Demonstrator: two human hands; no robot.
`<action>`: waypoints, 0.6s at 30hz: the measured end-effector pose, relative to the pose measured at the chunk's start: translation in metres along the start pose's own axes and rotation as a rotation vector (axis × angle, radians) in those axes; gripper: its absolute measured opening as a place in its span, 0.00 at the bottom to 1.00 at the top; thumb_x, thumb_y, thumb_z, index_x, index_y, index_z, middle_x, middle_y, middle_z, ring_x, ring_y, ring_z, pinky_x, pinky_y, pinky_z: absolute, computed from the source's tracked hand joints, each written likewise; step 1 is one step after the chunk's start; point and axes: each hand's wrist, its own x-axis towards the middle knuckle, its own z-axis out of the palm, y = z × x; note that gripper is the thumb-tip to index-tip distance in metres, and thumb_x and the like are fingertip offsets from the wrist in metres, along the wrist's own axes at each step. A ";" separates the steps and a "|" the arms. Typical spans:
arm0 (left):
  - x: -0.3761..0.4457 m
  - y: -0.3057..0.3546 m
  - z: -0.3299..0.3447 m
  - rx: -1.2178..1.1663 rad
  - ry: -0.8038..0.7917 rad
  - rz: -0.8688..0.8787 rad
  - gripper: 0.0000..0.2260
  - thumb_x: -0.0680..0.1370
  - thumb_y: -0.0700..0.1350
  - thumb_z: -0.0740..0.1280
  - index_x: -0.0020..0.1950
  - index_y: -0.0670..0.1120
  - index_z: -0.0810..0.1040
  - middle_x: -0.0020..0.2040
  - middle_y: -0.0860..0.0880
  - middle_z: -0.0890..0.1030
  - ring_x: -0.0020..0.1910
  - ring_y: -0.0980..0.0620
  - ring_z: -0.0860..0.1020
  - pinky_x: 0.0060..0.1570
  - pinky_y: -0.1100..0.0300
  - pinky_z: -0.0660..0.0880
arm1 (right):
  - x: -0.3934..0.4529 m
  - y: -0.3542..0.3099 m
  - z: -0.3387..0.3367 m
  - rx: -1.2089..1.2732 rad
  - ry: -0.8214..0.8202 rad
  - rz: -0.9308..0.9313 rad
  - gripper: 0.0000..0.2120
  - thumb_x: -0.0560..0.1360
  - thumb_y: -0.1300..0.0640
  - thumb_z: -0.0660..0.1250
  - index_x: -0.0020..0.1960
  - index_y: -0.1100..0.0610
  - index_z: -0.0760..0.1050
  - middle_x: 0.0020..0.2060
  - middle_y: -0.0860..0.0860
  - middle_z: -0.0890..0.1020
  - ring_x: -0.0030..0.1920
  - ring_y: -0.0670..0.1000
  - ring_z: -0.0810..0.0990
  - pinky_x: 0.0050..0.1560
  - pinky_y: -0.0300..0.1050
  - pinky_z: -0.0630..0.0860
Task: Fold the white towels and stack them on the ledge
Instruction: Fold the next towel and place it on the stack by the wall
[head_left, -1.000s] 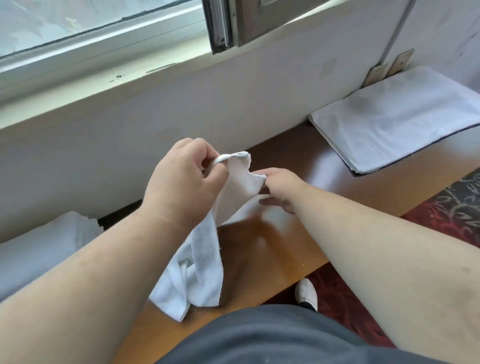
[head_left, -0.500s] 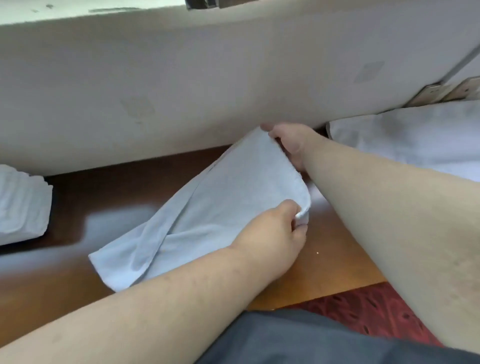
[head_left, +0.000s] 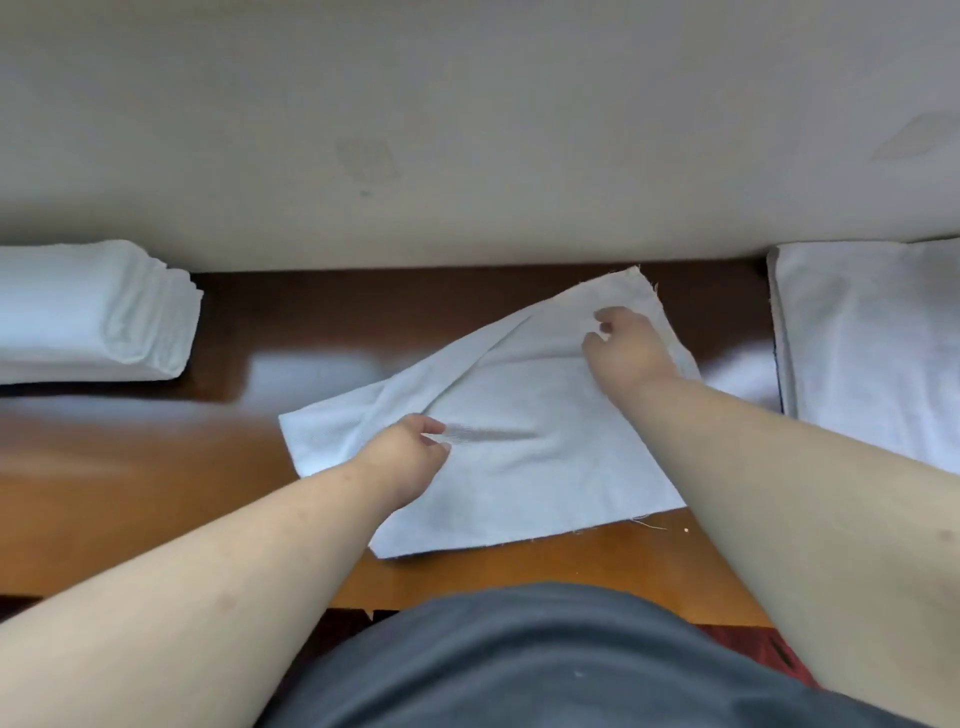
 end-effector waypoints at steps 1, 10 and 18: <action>0.004 -0.017 -0.013 0.026 0.066 -0.024 0.15 0.80 0.48 0.64 0.66 0.50 0.73 0.49 0.56 0.78 0.42 0.55 0.76 0.42 0.64 0.69 | -0.012 -0.017 0.021 -0.029 -0.080 -0.113 0.22 0.77 0.53 0.63 0.71 0.53 0.71 0.66 0.53 0.76 0.64 0.55 0.75 0.64 0.45 0.70; 0.000 -0.140 -0.076 0.426 0.083 -0.096 0.21 0.73 0.59 0.70 0.63 0.56 0.72 0.60 0.49 0.72 0.53 0.48 0.76 0.53 0.53 0.75 | -0.091 -0.136 0.163 -0.561 -0.560 -0.678 0.26 0.75 0.49 0.67 0.73 0.47 0.69 0.69 0.50 0.72 0.68 0.53 0.70 0.64 0.45 0.69; 0.018 -0.166 -0.097 0.166 0.249 0.061 0.06 0.80 0.49 0.59 0.45 0.51 0.72 0.43 0.50 0.76 0.37 0.51 0.75 0.34 0.58 0.68 | -0.116 -0.172 0.218 -1.160 -0.468 -0.964 0.25 0.70 0.42 0.72 0.63 0.49 0.70 0.55 0.50 0.75 0.58 0.56 0.72 0.54 0.54 0.67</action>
